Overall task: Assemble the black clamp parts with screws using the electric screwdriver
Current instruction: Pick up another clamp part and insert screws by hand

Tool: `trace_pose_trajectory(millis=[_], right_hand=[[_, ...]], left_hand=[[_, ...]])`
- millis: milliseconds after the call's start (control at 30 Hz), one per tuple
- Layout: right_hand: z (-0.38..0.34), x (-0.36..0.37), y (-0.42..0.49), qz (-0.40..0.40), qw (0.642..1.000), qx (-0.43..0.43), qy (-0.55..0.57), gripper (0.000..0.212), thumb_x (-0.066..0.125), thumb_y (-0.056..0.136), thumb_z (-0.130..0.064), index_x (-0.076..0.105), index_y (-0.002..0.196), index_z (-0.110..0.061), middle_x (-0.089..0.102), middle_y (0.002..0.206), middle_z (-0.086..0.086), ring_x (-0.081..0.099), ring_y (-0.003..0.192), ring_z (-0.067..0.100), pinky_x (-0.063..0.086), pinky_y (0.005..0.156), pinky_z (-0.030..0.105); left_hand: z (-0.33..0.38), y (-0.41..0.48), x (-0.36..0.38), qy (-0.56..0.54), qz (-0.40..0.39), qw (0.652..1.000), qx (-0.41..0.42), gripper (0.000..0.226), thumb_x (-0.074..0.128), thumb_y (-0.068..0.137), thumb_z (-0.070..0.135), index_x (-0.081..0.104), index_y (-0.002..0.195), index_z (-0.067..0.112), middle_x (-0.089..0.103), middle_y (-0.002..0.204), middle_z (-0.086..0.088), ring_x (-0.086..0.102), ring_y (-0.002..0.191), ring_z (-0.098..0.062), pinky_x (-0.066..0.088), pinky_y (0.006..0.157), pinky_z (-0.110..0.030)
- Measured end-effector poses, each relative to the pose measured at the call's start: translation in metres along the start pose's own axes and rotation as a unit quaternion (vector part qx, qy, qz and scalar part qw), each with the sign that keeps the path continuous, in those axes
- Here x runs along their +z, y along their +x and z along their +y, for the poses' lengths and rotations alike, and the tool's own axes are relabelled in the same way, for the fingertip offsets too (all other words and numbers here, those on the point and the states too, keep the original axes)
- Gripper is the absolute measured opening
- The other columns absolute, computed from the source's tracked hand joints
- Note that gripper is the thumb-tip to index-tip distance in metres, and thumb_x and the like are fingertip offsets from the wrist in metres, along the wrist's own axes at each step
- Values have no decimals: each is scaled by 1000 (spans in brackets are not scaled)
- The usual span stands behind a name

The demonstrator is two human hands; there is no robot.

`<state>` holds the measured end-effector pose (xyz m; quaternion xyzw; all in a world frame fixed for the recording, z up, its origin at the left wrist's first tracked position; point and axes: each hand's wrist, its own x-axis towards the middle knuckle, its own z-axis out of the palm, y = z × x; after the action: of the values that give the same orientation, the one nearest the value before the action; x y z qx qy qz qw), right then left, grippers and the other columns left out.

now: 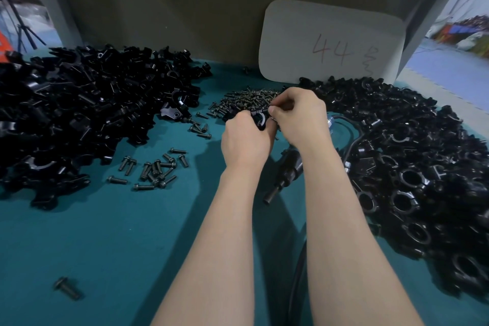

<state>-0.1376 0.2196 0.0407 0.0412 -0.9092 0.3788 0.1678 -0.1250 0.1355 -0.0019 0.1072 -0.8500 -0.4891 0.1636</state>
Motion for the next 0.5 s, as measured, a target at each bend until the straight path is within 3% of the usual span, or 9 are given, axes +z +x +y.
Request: trace_pose_trajectory(millis=[167,333,400,500], right_hand=[[1,7,-1,0,1000,-1,2,5,66,88,-22,70,88,-20,62,83,-6,57,84,12,42,71,22],[5,8,-1,-35,998,18,46,14,62,91,-22,72,98,-17,61,80,-9,56,83,9,39,68,18],[4,6,1,-47,997,18,62,15,61,91,-18,71,102,-17,61,84,-8,56,86,9,41,74,21],[5,5,3,-34,998,20,52,6,62,90,-19,67,94,-19,58,80,-9,55,83,9,41,71,20]], left_hand=[[2,-2,-4,23,19,1000,1,41,53,91,44,41,65,15,54,68,-3,62,77,-37,33,49,-30],[-1,-1,-1,28,10,1000,-10,40,56,90,47,54,83,8,66,88,-13,63,84,-36,42,60,-33],[0,0,-1,17,15,1000,-12,39,56,89,47,53,82,9,66,87,-11,63,83,-35,42,59,-32],[2,0,-3,5,15,1000,-7,38,56,89,46,48,75,12,60,77,-7,62,80,-35,35,52,-31]])
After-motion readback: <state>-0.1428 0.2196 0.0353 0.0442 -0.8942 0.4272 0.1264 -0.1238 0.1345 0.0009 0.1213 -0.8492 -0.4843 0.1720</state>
